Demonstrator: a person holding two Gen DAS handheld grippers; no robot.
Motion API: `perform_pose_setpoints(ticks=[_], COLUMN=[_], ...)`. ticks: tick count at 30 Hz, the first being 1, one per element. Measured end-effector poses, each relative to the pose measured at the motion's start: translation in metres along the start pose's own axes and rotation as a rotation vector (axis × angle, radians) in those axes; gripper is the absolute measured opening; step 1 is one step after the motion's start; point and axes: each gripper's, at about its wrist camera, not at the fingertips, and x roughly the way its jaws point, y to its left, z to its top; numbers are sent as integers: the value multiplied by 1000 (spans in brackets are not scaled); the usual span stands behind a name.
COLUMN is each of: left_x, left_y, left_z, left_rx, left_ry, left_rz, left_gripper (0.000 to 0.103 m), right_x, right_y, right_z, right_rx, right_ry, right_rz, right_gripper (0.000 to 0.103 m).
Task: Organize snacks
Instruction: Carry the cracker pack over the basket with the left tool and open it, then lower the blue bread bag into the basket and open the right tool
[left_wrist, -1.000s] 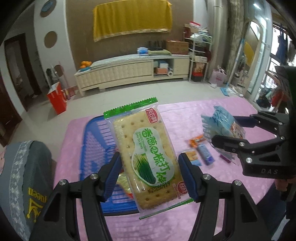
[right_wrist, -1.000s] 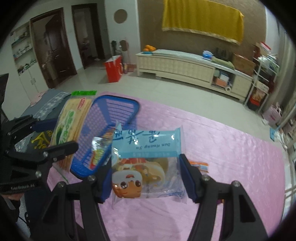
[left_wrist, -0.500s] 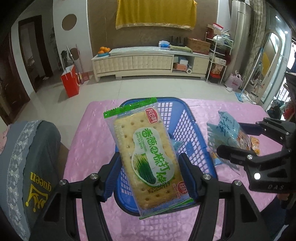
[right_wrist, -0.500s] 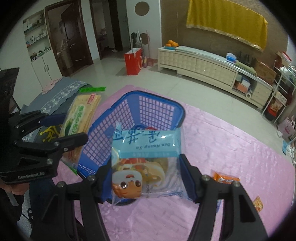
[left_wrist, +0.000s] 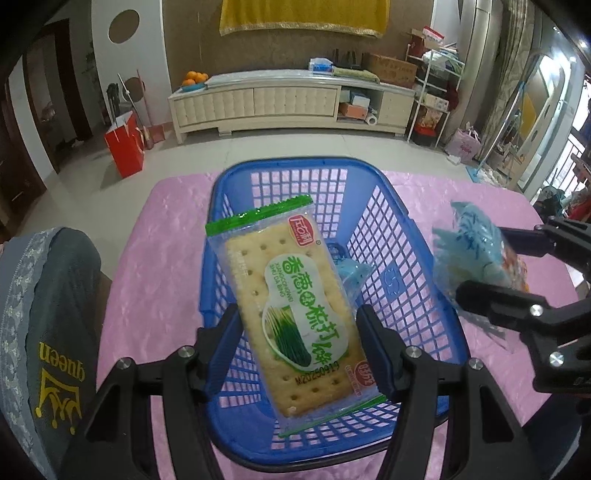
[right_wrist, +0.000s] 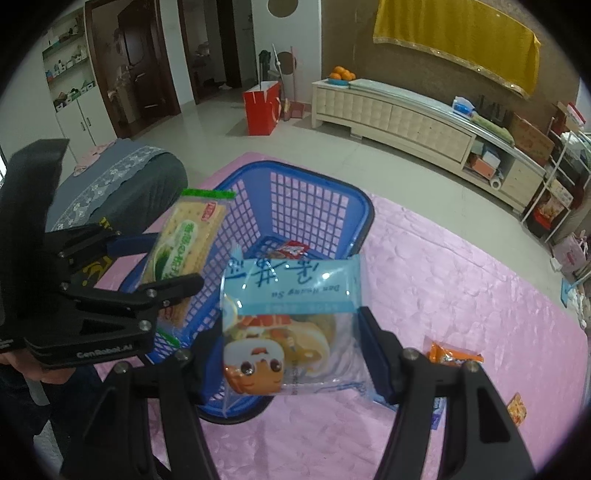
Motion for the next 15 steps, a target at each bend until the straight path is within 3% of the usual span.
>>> perform_pose_setpoints(ticks=[3, 5, 7, 15], left_x=[-1, -6, -11, -56], left_y=[-8, -12, -14, -9], left_z=[-2, -3, -4, -2], left_rx=[31, 47, 64, 41], left_ry=[4, -2, -14, -91], left_rz=[2, 5, 7, 30], left_gripper=[62, 73, 77, 77], right_x=[-3, -6, -11, -28], right_y=[-1, -1, 0, 10], right_z=[-1, -2, -2, 2], right_rx=[0, 0, 0, -11], right_ry=[0, -3, -11, -48], right_rz=[-4, -5, -2, 27], right_gripper=[68, 68, 68, 68])
